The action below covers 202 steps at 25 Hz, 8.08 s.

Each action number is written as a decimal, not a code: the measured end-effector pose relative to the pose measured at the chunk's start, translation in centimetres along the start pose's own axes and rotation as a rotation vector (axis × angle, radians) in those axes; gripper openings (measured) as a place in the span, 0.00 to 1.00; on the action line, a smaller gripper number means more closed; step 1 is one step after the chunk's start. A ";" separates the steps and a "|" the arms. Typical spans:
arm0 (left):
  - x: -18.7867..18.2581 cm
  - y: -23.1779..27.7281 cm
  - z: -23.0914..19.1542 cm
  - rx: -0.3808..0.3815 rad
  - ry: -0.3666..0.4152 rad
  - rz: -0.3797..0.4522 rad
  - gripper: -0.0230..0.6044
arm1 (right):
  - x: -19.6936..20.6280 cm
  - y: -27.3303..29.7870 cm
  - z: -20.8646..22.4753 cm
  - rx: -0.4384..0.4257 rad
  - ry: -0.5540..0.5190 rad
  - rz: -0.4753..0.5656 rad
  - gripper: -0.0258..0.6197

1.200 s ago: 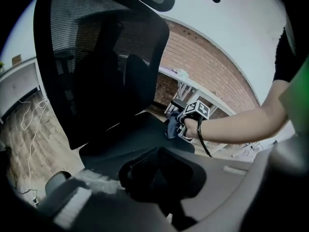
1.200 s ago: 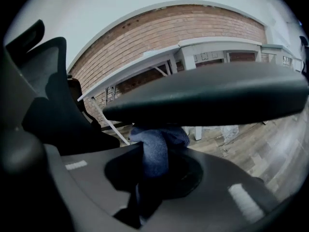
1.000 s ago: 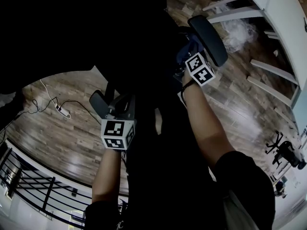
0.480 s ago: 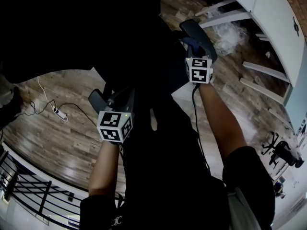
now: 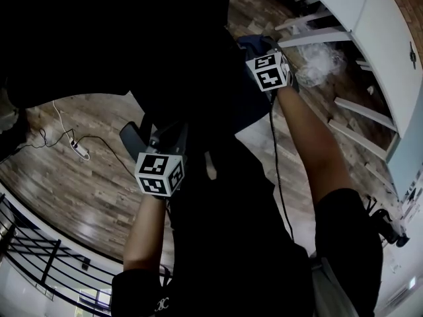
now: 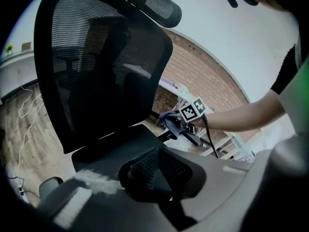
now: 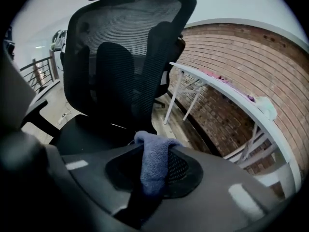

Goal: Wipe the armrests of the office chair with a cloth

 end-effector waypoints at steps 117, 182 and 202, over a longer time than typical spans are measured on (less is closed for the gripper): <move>1.9 6.5 14.5 -0.102 0.061 0.075 0.04 | 15.1 -10.4 0.7 -0.446 -0.092 -0.096 0.15; 2.6 17.1 12.3 -0.445 -0.235 -0.126 0.04 | 17.1 15.1 3.7 -0.898 -1.011 0.161 0.14; 1.1 19.0 13.6 -0.374 -0.170 -0.128 0.04 | 17.1 8.1 3.6 -1.029 -0.653 0.204 0.14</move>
Point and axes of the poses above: the fingertips, and each gripper's own axes: y forward along the fingers, z to its right, x out of its underside, the point moved 7 cm from there along -y, backward along the fingers, and after that the axes turned 1 degree about -z, right-handed, at the moved point
